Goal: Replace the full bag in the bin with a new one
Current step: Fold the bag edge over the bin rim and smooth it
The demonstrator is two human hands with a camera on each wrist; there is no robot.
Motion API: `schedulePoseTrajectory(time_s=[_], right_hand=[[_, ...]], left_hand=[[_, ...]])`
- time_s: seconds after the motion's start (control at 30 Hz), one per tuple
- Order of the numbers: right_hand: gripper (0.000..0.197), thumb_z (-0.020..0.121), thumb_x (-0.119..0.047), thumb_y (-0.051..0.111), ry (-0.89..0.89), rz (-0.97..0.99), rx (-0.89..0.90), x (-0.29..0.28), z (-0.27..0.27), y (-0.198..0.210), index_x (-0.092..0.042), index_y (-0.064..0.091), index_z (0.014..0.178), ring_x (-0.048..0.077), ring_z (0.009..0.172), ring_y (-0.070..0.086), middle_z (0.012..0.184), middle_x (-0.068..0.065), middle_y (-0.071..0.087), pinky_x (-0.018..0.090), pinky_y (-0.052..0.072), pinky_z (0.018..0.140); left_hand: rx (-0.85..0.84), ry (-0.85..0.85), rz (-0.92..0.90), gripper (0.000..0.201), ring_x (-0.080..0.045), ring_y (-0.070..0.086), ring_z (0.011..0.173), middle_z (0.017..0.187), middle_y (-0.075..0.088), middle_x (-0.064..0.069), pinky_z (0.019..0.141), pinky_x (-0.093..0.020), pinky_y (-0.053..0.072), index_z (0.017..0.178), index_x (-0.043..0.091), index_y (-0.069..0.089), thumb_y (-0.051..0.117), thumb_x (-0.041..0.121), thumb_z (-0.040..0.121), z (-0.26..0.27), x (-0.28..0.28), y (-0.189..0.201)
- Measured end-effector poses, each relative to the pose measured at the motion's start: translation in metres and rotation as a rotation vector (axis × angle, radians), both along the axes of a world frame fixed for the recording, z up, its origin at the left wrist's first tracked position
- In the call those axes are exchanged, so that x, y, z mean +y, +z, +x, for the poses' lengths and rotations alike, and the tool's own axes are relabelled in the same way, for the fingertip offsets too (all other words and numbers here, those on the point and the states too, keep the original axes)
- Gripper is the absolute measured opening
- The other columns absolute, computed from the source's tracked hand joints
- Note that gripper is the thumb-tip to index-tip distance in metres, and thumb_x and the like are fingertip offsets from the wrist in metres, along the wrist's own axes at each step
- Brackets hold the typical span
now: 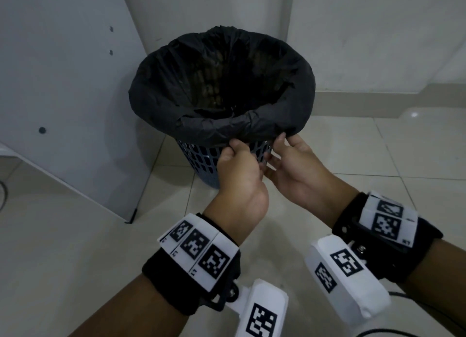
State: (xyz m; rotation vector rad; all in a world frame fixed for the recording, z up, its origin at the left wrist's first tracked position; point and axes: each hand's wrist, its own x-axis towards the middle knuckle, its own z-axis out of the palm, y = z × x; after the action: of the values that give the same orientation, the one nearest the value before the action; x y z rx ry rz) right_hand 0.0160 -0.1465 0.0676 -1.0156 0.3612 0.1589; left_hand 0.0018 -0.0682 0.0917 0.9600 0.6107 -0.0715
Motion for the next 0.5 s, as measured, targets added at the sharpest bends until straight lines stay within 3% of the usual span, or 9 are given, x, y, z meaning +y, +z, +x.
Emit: schedulePoseTrajectory(time_s=[0.07,0.23,0.4,0.5], right_hand=[[0.018,0.107,-0.015,0.042,0.015,-0.005,0.027,0.002,0.003,0.003,-0.021,0.057,0.112,0.011,0.067,0.048,0.09,0.0,0.059,0.025,0.046,0.054],[0.028,0.102,-0.002,0.042,0.035,0.021,0.031,0.004,0.006,0.012,-0.024,0.058,0.109,0.011,0.063,0.048,0.08,-0.001,0.063,0.024,0.044,0.052],[0.013,0.104,-0.019,0.049,-0.127,0.002,0.085,0.006,-0.006,0.011,-0.014,0.057,0.112,0.012,0.059,0.054,0.079,0.002,0.06,0.027,0.052,0.055],[0.036,0.106,-0.037,0.042,-0.123,-0.013,0.041,0.009,-0.019,0.011,-0.009,0.064,0.102,0.011,0.06,0.061,0.08,0.001,0.066,0.025,0.055,0.06]], left_hand=[[0.006,-0.003,-0.003,0.024,-0.005,0.052,0.057,0.078,0.056,0.003,0.058,-0.021,0.043,0.097,0.022,0.057,0.037,0.028,0.109,0.001,0.002,-0.001],[-0.022,-0.005,0.014,0.024,-0.006,0.051,0.06,0.079,0.055,0.005,0.059,-0.024,0.04,0.123,0.02,0.055,0.036,0.016,0.108,0.0,0.002,-0.003],[-0.031,-0.025,0.026,0.024,-0.003,0.051,0.052,0.079,0.056,0.005,0.054,-0.021,0.04,0.124,0.022,0.055,0.038,0.016,0.108,0.0,0.003,-0.003],[-0.04,-0.041,0.009,0.024,-0.001,0.053,0.047,0.08,0.06,0.003,0.049,-0.019,0.042,0.124,0.02,0.055,0.039,0.014,0.107,-0.002,0.003,-0.001]])
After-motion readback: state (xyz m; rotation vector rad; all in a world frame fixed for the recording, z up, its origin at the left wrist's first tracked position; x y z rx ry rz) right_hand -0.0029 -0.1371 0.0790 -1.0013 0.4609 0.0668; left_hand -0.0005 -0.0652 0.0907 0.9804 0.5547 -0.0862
